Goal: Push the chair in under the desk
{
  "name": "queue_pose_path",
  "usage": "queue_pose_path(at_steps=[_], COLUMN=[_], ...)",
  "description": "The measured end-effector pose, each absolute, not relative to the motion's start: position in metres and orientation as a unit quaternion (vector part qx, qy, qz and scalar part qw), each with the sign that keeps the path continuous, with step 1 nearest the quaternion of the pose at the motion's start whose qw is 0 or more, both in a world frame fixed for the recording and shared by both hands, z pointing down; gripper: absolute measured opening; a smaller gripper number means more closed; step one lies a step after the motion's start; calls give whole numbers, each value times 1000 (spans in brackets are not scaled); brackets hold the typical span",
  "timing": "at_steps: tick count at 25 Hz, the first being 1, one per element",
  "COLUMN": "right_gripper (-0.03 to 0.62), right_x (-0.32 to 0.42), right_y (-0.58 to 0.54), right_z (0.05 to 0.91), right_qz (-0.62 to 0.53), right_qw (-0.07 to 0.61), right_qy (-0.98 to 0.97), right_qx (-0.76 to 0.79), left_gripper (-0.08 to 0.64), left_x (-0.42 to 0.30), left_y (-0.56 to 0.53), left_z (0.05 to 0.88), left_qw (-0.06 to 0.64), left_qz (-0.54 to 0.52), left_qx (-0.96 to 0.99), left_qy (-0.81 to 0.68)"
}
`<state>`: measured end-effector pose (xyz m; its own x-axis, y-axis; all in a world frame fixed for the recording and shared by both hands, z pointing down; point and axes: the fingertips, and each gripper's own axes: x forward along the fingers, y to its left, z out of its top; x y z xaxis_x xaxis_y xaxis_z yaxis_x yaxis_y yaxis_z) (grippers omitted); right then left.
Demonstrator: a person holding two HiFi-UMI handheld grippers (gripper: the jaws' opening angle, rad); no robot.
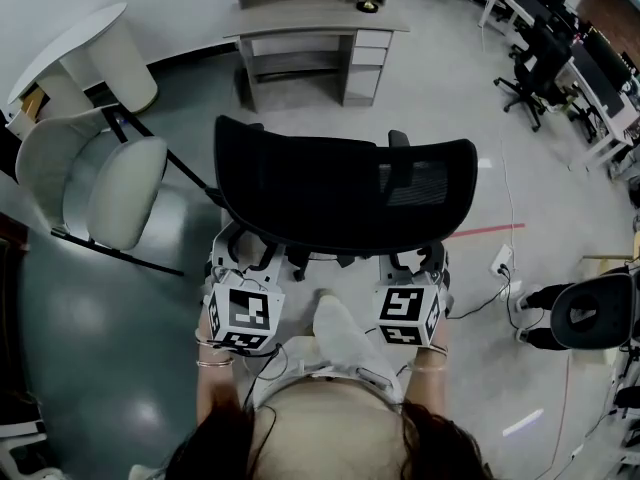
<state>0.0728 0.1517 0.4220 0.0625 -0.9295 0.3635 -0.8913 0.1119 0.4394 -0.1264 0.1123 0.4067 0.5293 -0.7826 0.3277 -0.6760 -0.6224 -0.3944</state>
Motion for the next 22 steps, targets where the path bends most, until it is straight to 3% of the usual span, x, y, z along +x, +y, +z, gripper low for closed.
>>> queue_pose_path(at_steps=[15, 22], right_gripper=[222, 230], right_x=[82, 82], right_y=[131, 128], right_z=[444, 444], right_qz=[-34, -13], right_qw=[352, 343], right_qy=[-676, -699], right_qx=[646, 628], left_gripper=[216, 218], left_x=[-125, -123], left_y=[85, 75], left_z=[433, 439], left_qw=[173, 177], left_qz=[-332, -359], left_qx=[-827, -817], left_qy=[420, 415])
